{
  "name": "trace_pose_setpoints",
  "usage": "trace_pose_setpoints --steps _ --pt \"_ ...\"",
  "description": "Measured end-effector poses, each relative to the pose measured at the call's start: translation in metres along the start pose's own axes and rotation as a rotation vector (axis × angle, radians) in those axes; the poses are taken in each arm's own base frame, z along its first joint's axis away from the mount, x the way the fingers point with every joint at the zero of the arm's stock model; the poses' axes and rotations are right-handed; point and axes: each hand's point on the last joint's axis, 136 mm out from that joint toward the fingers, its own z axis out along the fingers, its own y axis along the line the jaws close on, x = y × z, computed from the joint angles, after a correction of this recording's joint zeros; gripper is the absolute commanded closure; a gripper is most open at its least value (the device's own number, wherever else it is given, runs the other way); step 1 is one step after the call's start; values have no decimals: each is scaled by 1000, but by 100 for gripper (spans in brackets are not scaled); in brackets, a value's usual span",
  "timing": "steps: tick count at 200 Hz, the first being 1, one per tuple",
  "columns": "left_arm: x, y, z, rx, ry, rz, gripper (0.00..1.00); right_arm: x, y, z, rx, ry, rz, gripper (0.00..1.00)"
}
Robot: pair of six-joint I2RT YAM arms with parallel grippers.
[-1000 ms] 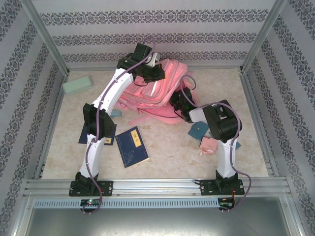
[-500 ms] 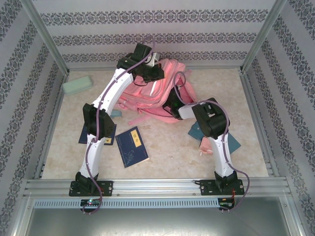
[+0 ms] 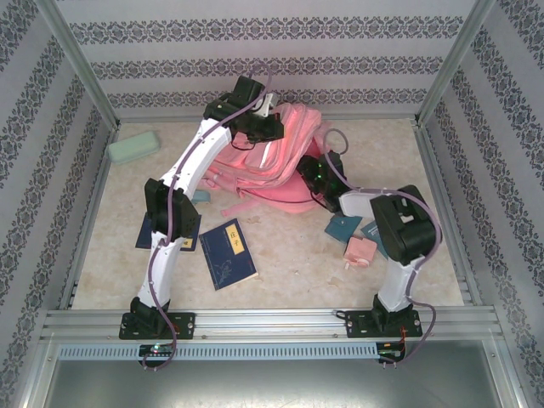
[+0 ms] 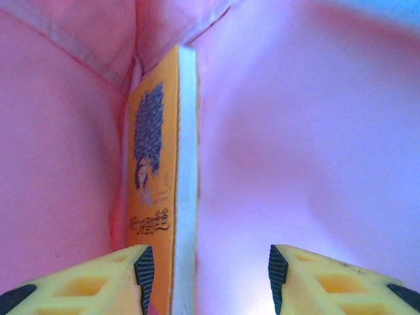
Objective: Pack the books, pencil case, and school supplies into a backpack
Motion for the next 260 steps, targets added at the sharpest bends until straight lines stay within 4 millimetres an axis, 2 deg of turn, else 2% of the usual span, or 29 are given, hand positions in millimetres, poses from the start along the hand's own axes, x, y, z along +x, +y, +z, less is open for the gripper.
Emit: trace_pose_setpoints --steps 15,31,42,65,89,107,120,139,144,171,191,228,260 --pt "3 3 4 -2 11 1 86 -6 -1 -21 19 -8 -53 54" --pt "6 7 9 -7 24 7 64 -5 2 -40 36 2 -124 54" --pt "9 10 12 -13 33 4 55 -5 6 -51 43 10 -170 54" --pt "15 19 17 -31 50 0 45 0 12 -73 52 42 -273 54" --pt "33 32 20 -70 88 -22 43 16 18 -87 50 91 -385 53" --pt "49 43 12 -113 98 -35 33 40 24 -94 29 149 -477 53" --pt "60 48 -2 -143 89 -39 24 62 28 -97 12 202 -547 52" --pt "78 52 -33 -187 50 -45 20 95 30 -101 -11 284 -634 51" --pt "82 53 -42 -196 35 -48 15 105 30 -102 -16 309 -656 50" --pt "109 69 -82 -261 -56 -93 7 152 31 -101 -38 432 -736 49" --pt "140 91 -98 -332 -93 -151 6 184 30 -100 -51 508 -782 49" --pt "212 144 -115 -486 -97 -288 7 244 22 -101 -77 675 -846 49" --pt "255 167 -134 -544 -142 -381 10 274 3 -99 -48 782 -867 50"
